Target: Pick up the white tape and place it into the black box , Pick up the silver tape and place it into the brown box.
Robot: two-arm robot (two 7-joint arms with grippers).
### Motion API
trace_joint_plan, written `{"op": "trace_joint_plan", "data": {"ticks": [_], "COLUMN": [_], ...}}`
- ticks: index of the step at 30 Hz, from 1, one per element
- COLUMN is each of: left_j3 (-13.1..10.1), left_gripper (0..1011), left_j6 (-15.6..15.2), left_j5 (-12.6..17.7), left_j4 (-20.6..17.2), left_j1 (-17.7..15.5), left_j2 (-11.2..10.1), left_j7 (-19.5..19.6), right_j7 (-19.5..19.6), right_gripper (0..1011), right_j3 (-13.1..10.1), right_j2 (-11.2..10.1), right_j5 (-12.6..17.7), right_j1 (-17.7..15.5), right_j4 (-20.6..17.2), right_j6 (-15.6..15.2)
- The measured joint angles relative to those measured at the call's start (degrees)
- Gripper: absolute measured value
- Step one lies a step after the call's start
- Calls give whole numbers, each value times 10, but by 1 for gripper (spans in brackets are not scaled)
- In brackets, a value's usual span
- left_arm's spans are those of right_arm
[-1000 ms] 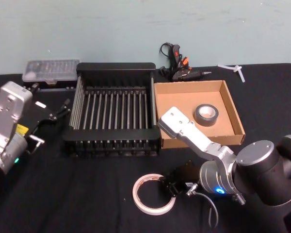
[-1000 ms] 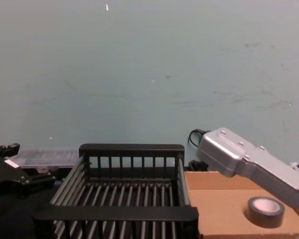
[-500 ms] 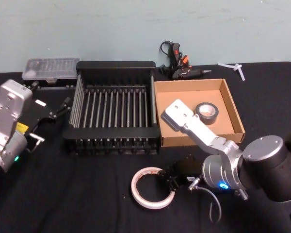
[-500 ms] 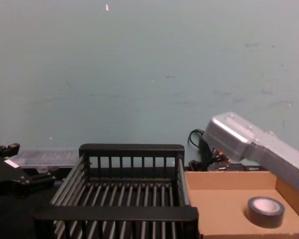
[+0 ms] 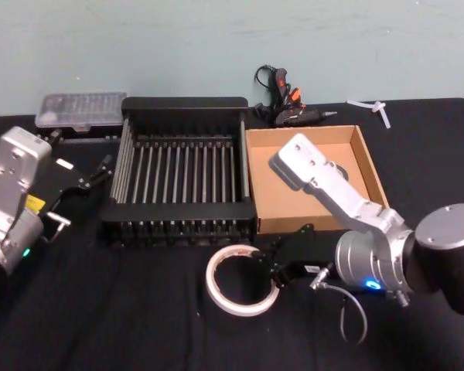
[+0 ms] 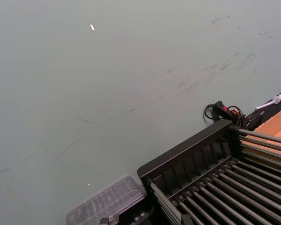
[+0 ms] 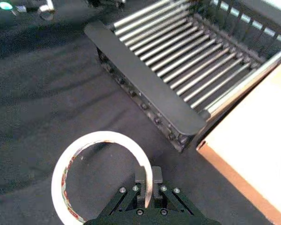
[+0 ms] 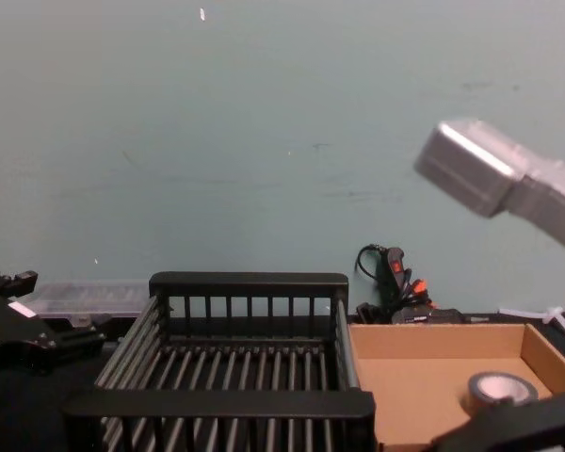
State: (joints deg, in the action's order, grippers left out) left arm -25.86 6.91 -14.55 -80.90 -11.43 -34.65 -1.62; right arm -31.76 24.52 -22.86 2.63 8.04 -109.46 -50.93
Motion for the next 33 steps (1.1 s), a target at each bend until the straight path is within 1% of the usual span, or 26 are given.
{"op": "trace_joint_plan", "data": {"ticks": [4,8,13,14,16,17,18,20,21,22,25,29,33], "left_j3": [0,0,0,0,0,0,0,0,0,0,0,0,0], "left_gripper": [1001,1001,1001,1001,1001,1001,1001,1001,1001,1001,1001,1001,1001], "left_j6": [0,0,0,0,0,0,0,0,0,0,0,0,0], "left_j5": [0,0,0,0,0,0,0,0,0,0,0,0,0], "left_j4": [0,0,0,0,0,0,0,0,0,0,0,0,0], "left_j1": [0,0,0,0,0,0,0,0,0,0,0,0,0], "left_j2": [0,0,0,0,0,0,0,0,0,0,0,0,0], "left_j7": [0,0,0,0,0,0,0,0,0,0,0,0,0], "right_j7": [0,2,20,26,31,36,36,44,44,48,55,69,88], "right_gripper": [95,95,95,95,95,95,95,95,95,95,95,95,95], "right_j3": [-4,-9,-27,-34,-39,-44,-44,-51,-51,-52,-53,-49,-39], "right_j2": [-7,-10,-8,-6,-4,-2,-2,1,1,2,5,9,13], "right_j5": [7,13,23,26,29,32,32,37,37,39,40,37,24], "right_j1": [-3,-5,-16,-19,-21,-23,-23,-24,-24,-23,-17,-7,8], "right_j4": [-18,-30,-43,-45,-45,-45,-45,-43,-43,-39,-29,-13,11], "right_j6": [8,18,57,72,88,103,103,131,131,142,157,180,213]}}
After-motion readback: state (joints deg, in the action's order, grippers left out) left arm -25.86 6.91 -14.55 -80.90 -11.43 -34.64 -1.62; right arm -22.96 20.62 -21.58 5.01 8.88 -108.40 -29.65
